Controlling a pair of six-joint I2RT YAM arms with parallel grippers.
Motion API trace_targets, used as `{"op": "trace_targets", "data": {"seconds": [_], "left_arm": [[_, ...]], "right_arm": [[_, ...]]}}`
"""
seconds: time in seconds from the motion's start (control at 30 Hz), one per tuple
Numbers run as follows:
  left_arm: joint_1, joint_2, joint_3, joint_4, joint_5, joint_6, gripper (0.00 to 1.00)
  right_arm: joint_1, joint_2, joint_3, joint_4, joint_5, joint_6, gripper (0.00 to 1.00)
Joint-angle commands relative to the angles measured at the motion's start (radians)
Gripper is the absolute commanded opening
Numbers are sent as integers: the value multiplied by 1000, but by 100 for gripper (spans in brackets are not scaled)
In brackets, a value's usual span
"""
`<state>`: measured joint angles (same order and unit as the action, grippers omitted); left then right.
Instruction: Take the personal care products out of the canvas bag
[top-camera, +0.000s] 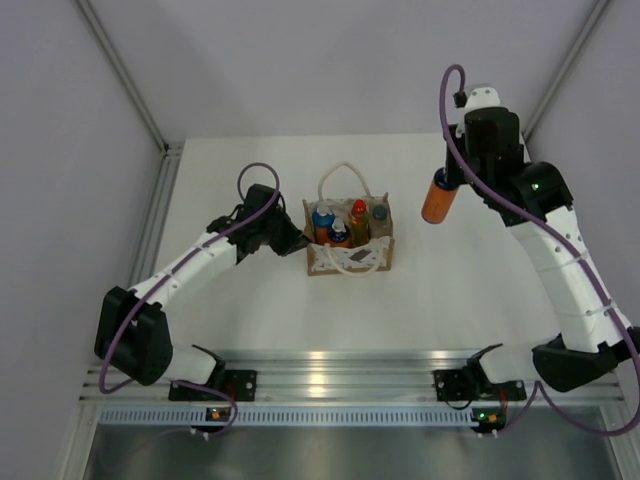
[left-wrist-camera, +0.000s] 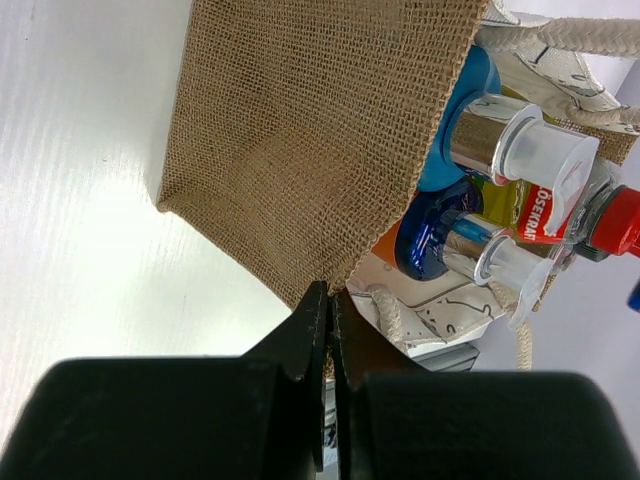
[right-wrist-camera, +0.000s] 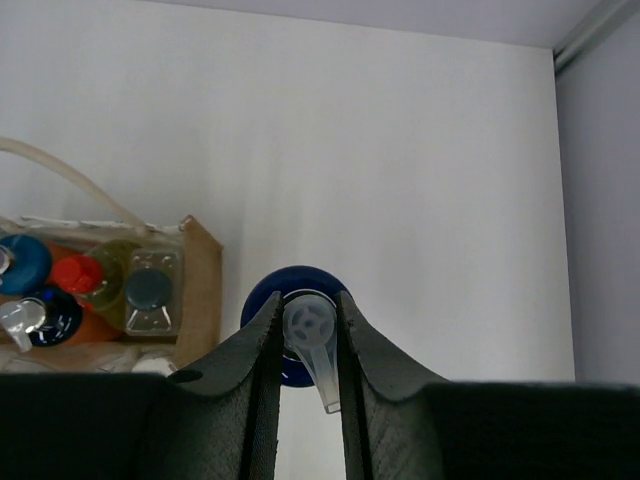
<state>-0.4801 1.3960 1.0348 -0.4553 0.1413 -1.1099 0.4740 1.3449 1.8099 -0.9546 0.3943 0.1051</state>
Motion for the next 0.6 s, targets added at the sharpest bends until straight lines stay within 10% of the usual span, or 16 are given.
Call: {"op": "trace_targets", "data": {"seconds": [0.0, 0.57], "left_arm": [[-5, -6, -19, 6, -32, 5, 0], [-5, -26, -18, 4, -32, 10, 0]], "right_arm": [[-60, -58, -70, 192, 3, -2, 0], [-225, 2, -379, 525, -107, -25, 0]]}}
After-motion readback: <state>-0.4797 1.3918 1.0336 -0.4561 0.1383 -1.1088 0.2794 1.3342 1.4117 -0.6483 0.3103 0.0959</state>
